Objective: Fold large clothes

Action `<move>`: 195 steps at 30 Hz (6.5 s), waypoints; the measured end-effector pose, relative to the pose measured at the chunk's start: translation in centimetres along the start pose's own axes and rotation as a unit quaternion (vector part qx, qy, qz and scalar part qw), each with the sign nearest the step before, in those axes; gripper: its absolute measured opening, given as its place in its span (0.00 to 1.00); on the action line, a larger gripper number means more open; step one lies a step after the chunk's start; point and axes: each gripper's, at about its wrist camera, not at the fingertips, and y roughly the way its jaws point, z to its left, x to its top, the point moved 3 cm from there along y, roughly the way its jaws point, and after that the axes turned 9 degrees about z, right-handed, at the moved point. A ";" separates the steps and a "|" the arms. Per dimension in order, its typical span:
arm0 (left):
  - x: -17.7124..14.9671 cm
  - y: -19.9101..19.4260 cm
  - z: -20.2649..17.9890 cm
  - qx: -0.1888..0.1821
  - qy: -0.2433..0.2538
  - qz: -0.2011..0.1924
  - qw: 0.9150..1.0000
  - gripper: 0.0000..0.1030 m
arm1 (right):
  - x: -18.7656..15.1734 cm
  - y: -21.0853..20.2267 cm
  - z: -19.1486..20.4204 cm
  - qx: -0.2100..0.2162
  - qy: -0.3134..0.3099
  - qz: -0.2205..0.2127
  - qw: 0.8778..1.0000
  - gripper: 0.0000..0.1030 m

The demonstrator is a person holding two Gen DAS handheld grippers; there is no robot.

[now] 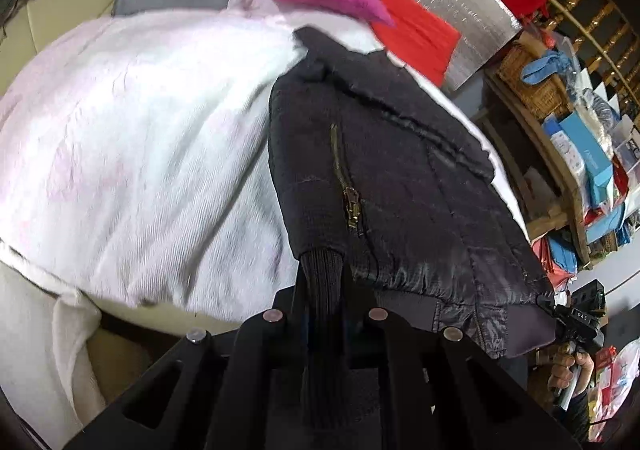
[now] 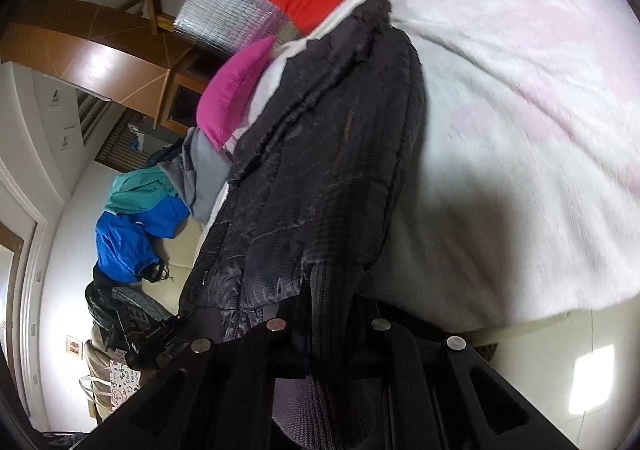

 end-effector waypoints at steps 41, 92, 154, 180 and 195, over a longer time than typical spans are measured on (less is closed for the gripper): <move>0.5 1.5 0.0 -0.014 0.000 0.010 1.000 0.18 | 0.8 1.9 -1.5 0.003 0.003 0.032 0.999 0.18; 1.4 -2.2 -0.3 -0.029 0.026 -0.023 0.999 0.18 | 0.7 -1.6 -0.9 0.021 -0.024 0.030 0.999 0.17; 32.5 0.5 -9.5 -0.010 0.055 -0.137 0.989 0.18 | 31.7 -0.1 11.4 0.037 -0.076 -0.130 0.988 0.17; 43.1 17.6 -5.5 0.071 -0.015 -0.020 0.997 0.18 | 45.3 14.5 1.9 -0.064 0.031 -0.054 0.996 0.16; 43.2 21.4 -4.7 0.108 -0.006 -0.002 0.994 0.18 | 45.6 17.2 -1.2 -0.081 0.061 -0.036 0.994 0.18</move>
